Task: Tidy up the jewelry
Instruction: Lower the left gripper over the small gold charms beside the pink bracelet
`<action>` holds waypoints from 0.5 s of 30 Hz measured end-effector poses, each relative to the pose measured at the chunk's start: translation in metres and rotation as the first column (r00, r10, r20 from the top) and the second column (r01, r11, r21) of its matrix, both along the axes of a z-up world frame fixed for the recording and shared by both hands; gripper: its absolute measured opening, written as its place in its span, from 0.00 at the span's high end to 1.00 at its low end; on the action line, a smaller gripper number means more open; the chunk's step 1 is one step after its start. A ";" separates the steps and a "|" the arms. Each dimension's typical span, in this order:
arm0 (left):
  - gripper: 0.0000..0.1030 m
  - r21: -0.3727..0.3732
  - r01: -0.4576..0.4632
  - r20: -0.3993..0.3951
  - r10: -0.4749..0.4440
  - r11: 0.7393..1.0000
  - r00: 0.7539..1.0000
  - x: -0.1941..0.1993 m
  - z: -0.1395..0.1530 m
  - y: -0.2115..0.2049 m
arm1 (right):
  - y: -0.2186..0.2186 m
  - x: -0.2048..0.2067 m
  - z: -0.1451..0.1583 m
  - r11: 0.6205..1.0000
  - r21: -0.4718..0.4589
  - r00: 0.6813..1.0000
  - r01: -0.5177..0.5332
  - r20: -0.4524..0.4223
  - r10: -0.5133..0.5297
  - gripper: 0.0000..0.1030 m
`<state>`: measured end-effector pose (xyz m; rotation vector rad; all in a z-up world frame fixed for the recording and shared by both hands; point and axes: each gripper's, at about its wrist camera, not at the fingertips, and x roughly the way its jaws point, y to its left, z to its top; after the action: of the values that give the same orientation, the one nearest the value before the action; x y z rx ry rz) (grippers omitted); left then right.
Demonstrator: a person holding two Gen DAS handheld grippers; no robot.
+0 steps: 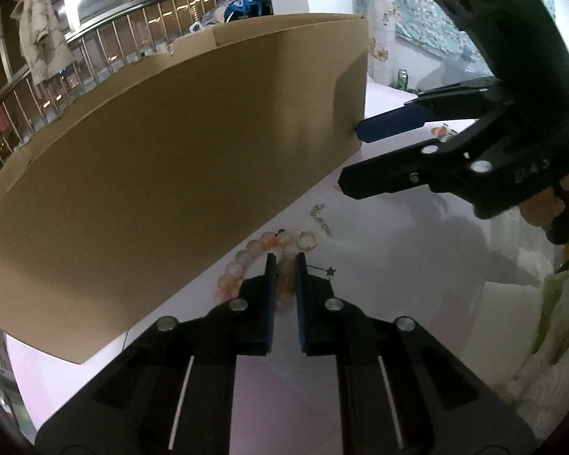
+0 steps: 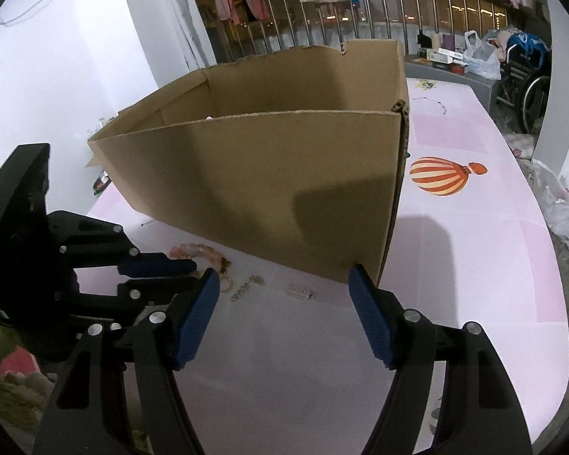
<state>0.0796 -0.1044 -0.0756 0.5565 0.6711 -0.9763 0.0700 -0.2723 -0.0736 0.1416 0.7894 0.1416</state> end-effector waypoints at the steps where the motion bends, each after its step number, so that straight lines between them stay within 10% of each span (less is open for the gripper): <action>1: 0.92 -0.006 0.001 0.001 -0.001 1.000 1.000 -0.001 0.002 0.003 | 0.000 0.000 0.000 1.000 -0.003 1.000 0.001 0.000 -0.001 0.33; 15: 0.92 -0.034 -0.114 -0.041 0.113 0.993 0.993 0.003 0.016 0.054 | 0.001 -0.007 -0.002 1.000 -0.009 1.000 -0.012 -0.015 0.012 0.41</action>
<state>0.0828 -0.0507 -0.0597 0.4632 0.7112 -0.8932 0.0631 -0.2716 -0.0755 0.1294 0.8060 0.1486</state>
